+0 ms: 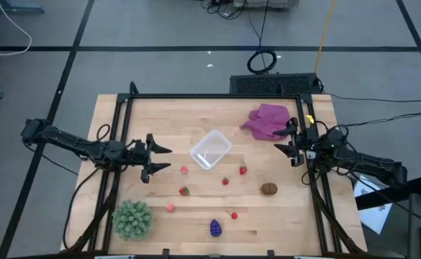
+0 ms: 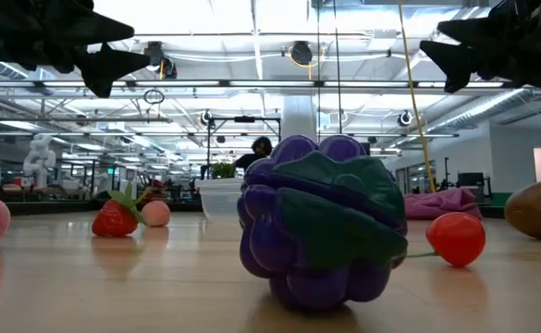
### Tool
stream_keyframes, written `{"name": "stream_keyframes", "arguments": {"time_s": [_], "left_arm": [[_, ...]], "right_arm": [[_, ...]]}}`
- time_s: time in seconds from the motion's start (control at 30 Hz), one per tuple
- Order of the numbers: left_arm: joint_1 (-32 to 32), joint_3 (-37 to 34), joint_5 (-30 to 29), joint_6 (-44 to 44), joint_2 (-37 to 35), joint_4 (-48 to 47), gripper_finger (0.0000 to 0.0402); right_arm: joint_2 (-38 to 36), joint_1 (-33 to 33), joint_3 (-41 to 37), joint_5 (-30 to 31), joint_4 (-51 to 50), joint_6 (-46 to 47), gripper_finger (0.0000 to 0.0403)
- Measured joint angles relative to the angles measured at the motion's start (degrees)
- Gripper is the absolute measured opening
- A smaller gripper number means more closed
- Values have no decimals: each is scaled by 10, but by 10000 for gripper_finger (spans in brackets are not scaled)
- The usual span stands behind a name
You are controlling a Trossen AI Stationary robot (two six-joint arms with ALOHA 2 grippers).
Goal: Pick and placing Produce into tupperware
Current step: Put the kiwi into the transparent bin
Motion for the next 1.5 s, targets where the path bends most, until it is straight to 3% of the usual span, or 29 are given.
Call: {"name": "stream_keyframes", "arguments": {"time_s": [0.17, 0.8, 1.03, 1.13, 1.23, 1.33, 1.5], "left_arm": [[0, 0, -2, 0, 0, -1, 257], [0, 0, -25, -14, 0, 27, 257], [0, 27, -40, 38, -2, 87, 257], [0, 82, -58, 75, -6, 48, 257], [0, 167, -70, 90, -8, -68, 257], [-4, 271, -77, 78, -5, -217, 257], [-17, 410, -77, 52, 14, -380, 257]], "right_arm": [[0, 0, 0, 0, 37, 86, 215], [0, 0, 0, 0, 66, 89, 215], [-1, 0, 38, -3, 256, 80, 215], [3, 0, 136, -29, 227, 51, 215], [33, 0, 273, -47, 69, 12, 215], [107, 0, 420, -47, -102, -13, 215], [253, 0, 644, -75, -249, -32, 215]]}}
